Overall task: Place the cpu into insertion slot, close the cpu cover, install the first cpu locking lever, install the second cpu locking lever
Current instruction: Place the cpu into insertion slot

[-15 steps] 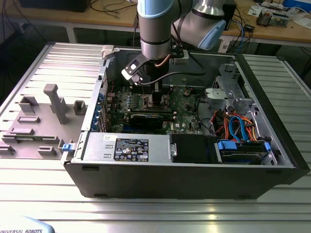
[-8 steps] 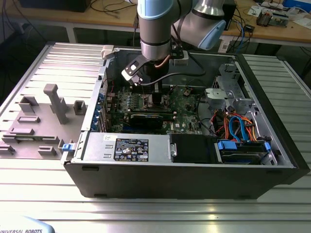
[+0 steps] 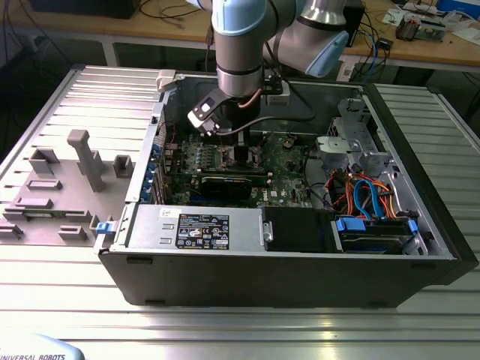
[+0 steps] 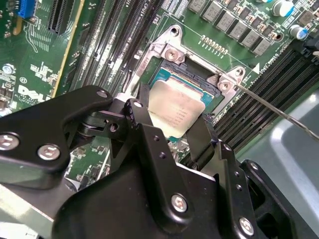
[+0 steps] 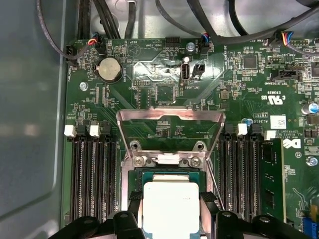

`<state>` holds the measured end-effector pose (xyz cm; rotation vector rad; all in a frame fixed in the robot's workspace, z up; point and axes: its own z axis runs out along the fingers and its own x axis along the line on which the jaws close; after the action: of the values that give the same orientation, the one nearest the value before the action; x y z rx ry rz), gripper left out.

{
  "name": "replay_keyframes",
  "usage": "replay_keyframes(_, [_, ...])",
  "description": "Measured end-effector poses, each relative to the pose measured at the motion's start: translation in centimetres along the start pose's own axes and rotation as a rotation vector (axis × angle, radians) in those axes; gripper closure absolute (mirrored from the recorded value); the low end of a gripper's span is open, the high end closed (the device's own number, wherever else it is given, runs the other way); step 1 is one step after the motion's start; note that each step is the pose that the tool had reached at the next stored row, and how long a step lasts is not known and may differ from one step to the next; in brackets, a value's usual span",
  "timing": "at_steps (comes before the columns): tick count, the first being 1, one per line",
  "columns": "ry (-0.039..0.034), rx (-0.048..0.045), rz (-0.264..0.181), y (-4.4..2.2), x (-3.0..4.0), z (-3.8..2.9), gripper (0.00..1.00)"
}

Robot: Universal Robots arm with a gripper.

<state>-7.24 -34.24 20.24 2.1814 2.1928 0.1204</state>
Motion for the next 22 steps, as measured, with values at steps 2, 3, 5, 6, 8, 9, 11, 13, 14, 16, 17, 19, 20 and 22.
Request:
replay_keyframes(2, [0.0000, 0.0000, 0.000, -0.05, 0.10, 0.04, 0.46])
replay_keyframes(3, [0.0001, -0.0001, 0.000, -0.08, 0.15, 0.07, 0.46])
replay_keyframes(5, [0.0001, -0.0001, 0.000, -0.09, 0.22, 0.16, 0.46])
replay_keyframes(6, [-0.0001, 0.0001, 0.000, -0.09, 0.24, 0.21, 0.46])
replay_keyframes(8, [-0.0007, 0.0002, 0.000, -0.12, 0.24, 0.45, 0.46])
replay_keyframes(9, [-0.0007, 0.0004, 0.000, -0.14, 0.23, 0.52, 0.46])
replay_keyframes(11, [-0.0005, 0.0002, 0.001, -0.14, 0.22, 0.56, 0.46])
replay_keyframes(13, [-0.0005, 0.0000, 0.003, -0.13, 0.21, 0.56, 0.46])
replay_keyframes(14, [-0.0006, 0.0000, 0.003, -0.13, 0.21, 0.56, 0.46])
replay_keyframes(16, [-0.0006, 0.0000, 0.003, -0.13, 0.22, 0.56, 0.46])
replay_keyframes(17, [-0.0006, 0.0000, 0.003, -0.13, 0.22, 0.56, 0.46])
replay_keyframes(19, [-0.0005, 0.0000, 0.003, -0.13, 0.22, 0.56, 0.46])
replay_keyframes(20, [-0.0005, 0.0000, 0.003, -0.13, 0.22, 0.56, 0.46])
replay_keyframes(22, [0.0000, -0.0005, 0.003, -0.12, 0.23, 0.58, 0.45])
